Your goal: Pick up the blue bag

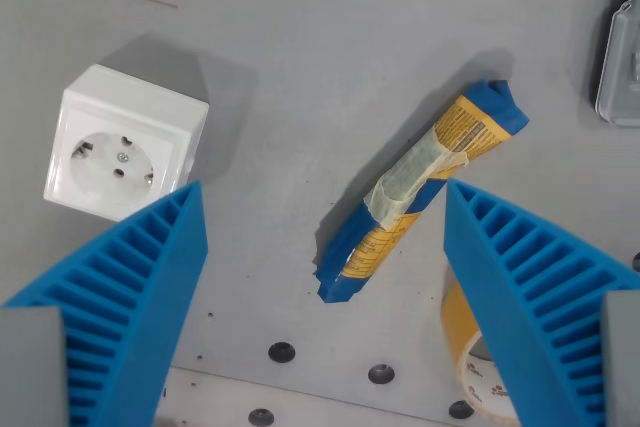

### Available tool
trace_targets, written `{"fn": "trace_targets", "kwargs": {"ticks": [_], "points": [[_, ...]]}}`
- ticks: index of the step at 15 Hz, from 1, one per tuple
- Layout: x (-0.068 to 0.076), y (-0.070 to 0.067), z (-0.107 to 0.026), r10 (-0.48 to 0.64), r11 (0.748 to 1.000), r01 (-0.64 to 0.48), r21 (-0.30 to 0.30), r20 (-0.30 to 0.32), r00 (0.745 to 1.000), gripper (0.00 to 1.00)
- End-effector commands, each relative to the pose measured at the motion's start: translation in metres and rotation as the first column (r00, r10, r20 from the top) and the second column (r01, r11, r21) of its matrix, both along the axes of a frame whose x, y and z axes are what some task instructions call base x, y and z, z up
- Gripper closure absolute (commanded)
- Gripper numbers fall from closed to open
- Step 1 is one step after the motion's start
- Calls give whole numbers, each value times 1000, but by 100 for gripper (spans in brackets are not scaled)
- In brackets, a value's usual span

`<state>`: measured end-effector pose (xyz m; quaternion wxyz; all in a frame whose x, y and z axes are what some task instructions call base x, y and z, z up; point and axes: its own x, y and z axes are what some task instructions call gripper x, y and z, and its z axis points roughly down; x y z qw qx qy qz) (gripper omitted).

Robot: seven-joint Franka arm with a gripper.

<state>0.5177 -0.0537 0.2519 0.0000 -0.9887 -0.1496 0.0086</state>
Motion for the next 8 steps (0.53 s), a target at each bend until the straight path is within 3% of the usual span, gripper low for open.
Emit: {"fn": "trace_targets", "kwargs": {"ticks": [1, 8], "points": [[0, 0, 3, -1, 1000, 1, 0, 6, 1000, 0], [-3, -4, -4, -128, 992, 128, 5, 25, 991, 0]]}}
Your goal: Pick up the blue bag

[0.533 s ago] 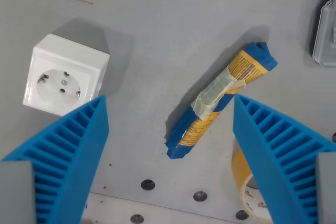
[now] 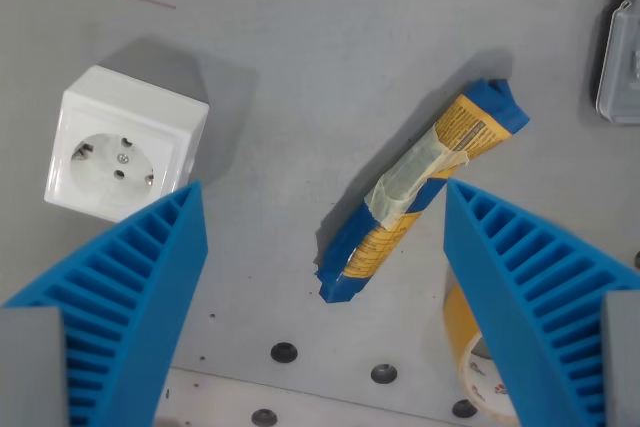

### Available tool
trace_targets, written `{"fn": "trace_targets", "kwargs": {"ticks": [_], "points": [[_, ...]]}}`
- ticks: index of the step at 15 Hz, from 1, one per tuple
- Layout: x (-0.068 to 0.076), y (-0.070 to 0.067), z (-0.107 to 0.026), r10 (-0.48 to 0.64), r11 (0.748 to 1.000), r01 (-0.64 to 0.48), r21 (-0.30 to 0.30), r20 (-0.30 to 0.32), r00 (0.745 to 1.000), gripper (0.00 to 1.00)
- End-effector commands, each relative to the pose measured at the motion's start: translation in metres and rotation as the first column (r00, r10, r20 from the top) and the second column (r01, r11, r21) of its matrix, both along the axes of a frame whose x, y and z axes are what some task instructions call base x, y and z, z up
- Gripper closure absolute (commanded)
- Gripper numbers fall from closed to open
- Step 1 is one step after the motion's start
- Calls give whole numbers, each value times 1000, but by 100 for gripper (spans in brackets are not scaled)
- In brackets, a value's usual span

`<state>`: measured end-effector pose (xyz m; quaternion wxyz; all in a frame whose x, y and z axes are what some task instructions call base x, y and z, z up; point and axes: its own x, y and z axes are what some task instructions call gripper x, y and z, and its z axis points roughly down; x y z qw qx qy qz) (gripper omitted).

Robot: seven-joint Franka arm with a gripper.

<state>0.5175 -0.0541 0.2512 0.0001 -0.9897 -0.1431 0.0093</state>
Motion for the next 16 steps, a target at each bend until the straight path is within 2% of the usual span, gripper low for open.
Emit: {"fn": "trace_targets", "kwargs": {"ticks": [1, 4, 7, 12, 16], "points": [[-5, -6, -6, -148, 989, 148, 8, 35, 988, 0], [-13, -12, -19, -246, 969, 245, 20, 82, 966, 0], [-22, -18, -34, -341, 940, 339, 44, 124, 932, 0], [-37, -31, -54, -493, 870, 485, 85, 140, 859, 0], [-47, -43, -67, -585, 811, 577, 97, 145, 798, 0]]}}
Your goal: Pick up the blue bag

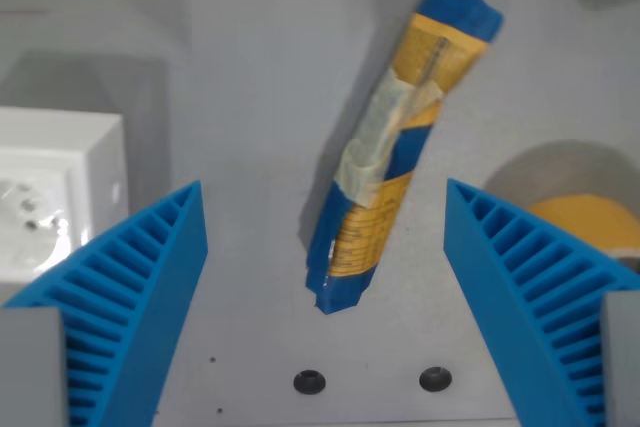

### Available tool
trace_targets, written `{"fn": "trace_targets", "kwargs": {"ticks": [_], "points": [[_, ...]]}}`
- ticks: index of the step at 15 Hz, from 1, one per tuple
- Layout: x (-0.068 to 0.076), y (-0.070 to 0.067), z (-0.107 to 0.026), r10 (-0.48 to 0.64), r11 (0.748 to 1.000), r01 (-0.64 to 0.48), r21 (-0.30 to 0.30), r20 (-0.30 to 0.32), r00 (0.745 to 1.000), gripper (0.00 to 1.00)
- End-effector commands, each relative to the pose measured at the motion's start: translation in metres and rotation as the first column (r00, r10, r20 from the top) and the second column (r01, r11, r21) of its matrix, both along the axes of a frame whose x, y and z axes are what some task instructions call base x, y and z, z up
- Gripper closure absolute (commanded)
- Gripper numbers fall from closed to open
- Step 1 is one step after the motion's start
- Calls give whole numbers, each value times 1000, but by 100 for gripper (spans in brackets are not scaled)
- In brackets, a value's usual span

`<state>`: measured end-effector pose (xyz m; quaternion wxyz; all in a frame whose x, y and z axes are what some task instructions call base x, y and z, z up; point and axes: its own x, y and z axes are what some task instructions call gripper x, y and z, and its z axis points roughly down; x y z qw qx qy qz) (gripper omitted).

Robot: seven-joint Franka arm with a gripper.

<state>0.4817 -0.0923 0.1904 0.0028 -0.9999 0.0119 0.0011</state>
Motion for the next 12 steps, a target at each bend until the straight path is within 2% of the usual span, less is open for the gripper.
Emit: {"fn": "trace_targets", "kwargs": {"ticks": [1, 5, 9, 12], "points": [[-12, -8, -9, -322, 947, 318, 45, 154, 934, 0], [-16, -14, -22, -343, 939, 340, 48, 154, 926, 0], [-16, -20, -29, -309, 951, 304, 51, 141, 941, 0], [-17, -21, -29, -271, 963, 266, 50, 134, 953, 0]]}}
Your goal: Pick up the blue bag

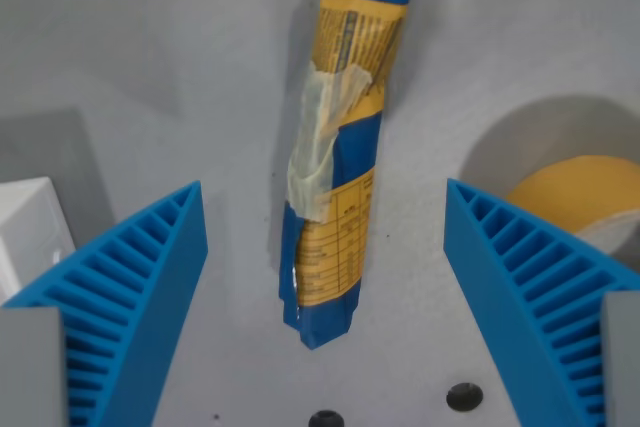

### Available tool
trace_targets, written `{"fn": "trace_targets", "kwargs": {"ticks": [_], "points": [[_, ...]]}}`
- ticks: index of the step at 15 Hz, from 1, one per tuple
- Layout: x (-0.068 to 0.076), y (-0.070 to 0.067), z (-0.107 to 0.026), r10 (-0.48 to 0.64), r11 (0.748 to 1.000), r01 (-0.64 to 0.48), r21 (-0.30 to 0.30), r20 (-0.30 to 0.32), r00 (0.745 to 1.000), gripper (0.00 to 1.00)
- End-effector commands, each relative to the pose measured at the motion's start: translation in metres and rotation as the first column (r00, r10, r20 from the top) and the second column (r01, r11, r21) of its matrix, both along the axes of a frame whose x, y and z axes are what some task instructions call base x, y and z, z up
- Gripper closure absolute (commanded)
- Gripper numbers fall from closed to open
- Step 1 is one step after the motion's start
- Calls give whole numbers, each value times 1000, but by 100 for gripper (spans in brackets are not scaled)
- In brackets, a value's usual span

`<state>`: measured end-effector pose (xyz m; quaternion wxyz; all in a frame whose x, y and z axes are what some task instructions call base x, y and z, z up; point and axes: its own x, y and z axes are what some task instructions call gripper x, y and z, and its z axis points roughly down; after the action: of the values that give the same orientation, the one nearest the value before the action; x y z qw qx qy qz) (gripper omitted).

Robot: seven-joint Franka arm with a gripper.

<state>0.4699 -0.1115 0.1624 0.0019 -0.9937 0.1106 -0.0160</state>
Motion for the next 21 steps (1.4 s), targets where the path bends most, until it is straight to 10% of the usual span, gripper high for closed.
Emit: {"fn": "trace_targets", "kwargs": {"ticks": [1, 9, 10, 21], "points": [[-5, -2, 0, -65, 998, 63, 27, 105, 992, 0], [-4, 2, -33, -39, 999, 36, 26, 116, 993, 0], [-4, 1, -38, -37, 999, 34, 26, 119, 992, 100], [-4, 1, -38, -37, 999, 34, 26, 119, 992, 100]]}}
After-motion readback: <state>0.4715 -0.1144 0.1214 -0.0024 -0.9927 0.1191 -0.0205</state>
